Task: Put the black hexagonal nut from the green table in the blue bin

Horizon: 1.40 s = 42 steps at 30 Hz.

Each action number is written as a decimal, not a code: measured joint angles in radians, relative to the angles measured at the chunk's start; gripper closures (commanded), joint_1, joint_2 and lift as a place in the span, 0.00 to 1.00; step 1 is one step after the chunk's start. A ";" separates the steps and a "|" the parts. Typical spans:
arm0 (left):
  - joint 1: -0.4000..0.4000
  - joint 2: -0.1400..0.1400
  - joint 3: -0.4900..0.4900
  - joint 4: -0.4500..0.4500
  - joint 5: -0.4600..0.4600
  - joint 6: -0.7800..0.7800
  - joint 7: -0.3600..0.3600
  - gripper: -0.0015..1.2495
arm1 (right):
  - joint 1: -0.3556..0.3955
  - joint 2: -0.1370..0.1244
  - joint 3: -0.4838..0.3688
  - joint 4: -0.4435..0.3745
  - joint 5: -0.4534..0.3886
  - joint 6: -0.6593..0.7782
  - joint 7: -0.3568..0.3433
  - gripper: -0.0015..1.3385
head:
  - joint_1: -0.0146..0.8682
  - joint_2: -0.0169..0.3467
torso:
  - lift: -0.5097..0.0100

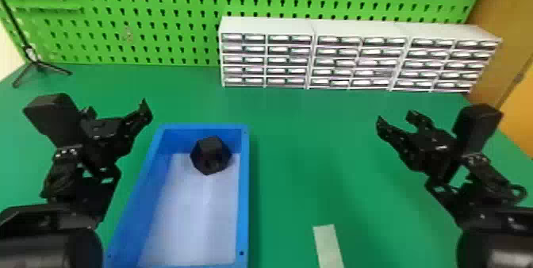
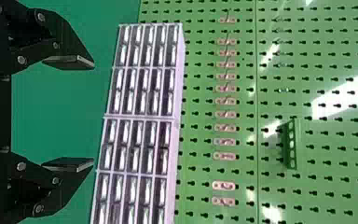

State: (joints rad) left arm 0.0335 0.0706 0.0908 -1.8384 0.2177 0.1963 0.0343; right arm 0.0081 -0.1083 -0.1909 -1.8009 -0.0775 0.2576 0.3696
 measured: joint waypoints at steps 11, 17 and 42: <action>0.005 0.000 0.011 0.013 -0.012 0.000 -0.005 0.10 | 0.017 0.074 -0.144 0.002 0.014 -0.039 0.000 0.39 | 0.80 0.07 | 0.79; 0.007 0.001 0.017 0.013 -0.012 0.000 -0.009 0.10 | 0.014 0.092 -0.197 0.003 0.003 -0.043 0.000 0.39 | 0.80 0.07 | 0.79; 0.003 0.000 0.033 0.013 -0.016 -0.001 -0.013 0.10 | 0.007 0.069 -0.171 0.005 -0.052 0.002 0.000 0.38 | 0.80 0.07 | 0.79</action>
State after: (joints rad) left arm 0.0363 0.0705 0.1241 -1.8254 0.2017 0.1950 0.0215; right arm 0.0150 -0.0396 -0.3617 -1.7963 -0.1299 0.2591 0.3696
